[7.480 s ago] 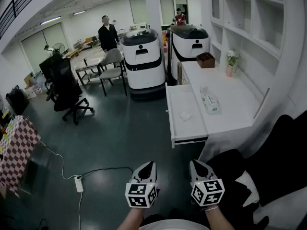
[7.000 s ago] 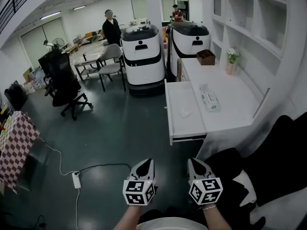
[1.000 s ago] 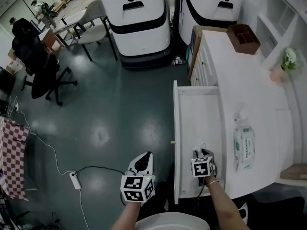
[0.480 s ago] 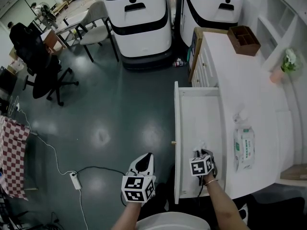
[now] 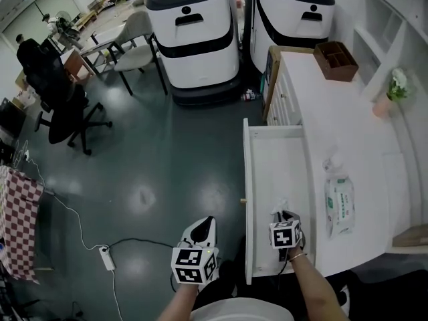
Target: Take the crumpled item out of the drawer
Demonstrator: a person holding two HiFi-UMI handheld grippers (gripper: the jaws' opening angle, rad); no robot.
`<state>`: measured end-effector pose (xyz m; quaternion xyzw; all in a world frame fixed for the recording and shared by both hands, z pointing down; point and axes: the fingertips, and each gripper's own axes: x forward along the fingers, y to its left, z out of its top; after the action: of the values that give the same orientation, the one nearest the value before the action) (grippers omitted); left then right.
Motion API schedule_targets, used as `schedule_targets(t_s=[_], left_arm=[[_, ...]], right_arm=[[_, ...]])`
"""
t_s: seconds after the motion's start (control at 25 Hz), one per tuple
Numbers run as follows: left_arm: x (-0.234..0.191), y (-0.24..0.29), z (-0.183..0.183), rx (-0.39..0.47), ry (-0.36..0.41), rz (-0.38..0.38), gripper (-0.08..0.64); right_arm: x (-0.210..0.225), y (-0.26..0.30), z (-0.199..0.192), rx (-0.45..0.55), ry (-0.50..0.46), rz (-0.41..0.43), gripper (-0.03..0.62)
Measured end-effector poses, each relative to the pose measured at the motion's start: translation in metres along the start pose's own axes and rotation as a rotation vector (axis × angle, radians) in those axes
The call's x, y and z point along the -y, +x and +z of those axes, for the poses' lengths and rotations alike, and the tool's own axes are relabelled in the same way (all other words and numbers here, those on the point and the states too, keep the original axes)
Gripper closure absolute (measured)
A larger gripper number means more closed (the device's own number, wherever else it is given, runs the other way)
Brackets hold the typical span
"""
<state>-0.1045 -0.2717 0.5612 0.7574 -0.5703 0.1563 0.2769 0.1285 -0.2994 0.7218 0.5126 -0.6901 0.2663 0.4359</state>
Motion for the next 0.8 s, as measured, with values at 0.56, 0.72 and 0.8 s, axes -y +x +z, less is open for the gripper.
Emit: schedule_targets(t_s=[0.56, 0.72, 0.8], left_arm=[[0.009, -0.023, -0.002, 0.032, 0.039, -0.045, 0.566], [0.008, -0.03, 0.0, 0.05, 0.05, -0.058, 0.566], [0.008, -0.033, 0.001, 0.058, 0.051, -0.064, 0.566]], right_arm=[[-0.01, -0.062, 0.029, 0.186, 0.074, -0.013, 0.534], [-0.013, -0.084, 0.036, 0.243, 0.112, -0.017, 0.534], [-0.015, -0.096, 0.04, 0.276, 0.121, -0.018, 0.534]])
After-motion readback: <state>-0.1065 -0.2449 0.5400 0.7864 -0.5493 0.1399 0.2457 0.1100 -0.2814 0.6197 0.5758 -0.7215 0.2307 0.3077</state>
